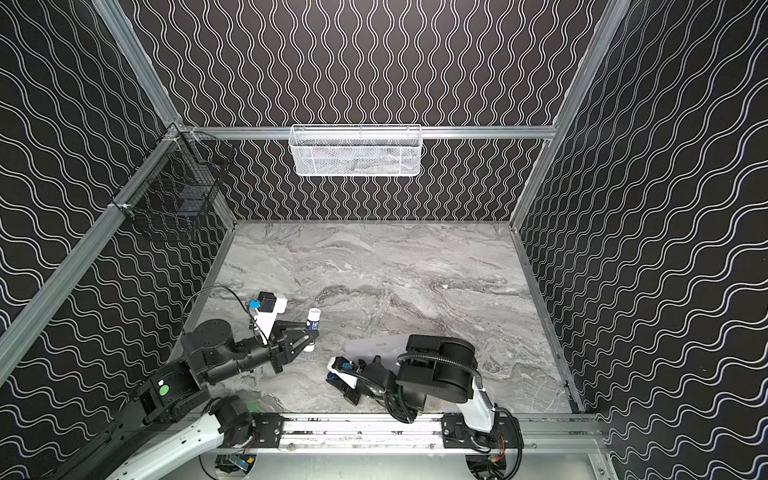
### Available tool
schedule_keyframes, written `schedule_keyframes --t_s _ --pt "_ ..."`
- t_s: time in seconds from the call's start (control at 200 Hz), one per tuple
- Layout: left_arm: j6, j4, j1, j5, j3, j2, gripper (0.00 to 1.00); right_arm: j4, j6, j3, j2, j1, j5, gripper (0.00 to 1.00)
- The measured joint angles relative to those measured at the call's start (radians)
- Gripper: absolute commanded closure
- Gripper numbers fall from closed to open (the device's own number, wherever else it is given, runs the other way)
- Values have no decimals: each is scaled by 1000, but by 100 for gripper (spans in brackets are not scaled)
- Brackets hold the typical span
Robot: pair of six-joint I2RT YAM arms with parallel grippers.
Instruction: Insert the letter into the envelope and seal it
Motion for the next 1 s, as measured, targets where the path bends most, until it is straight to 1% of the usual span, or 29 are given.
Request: schedule_keyframes --t_s 0.11,0.275,0.36,0.45,0.485,0.56,0.686,0.816,0.901,1.001 --pt "0 -6 0 -1 0 -5 100 -11 -8 -16 -15 0 1 49" --pt "0 -10 0 -8 0 -5 100 -60 -11 -30 -70 0 4 43" --pt "0 -10 0 -19 -1 -5 100 -95 -10 -38 -115 2 4 40" --pt "0 -9 0 -26 -10 -6 100 -177 2 -37 -196 10 0 39" --pt "0 -11 0 -32 -14 -9 100 -245 29 -23 -237 12 -5 40" --pt "0 -21 0 -51 -19 -17 100 -454 97 57 -328 13 -14 40" --pt "0 -51 0 -83 -19 -36 100 -800 241 222 -401 32 -19 41" --pt "-13 -81 0 -133 -20 -53 100 -1068 382 290 -429 43 -12 43" --pt "-13 -103 0 -159 -20 -54 100 -1259 450 360 -428 42 3 42" --pt "-18 -137 0 -187 -16 -54 100 -1417 521 438 -430 45 11 40"
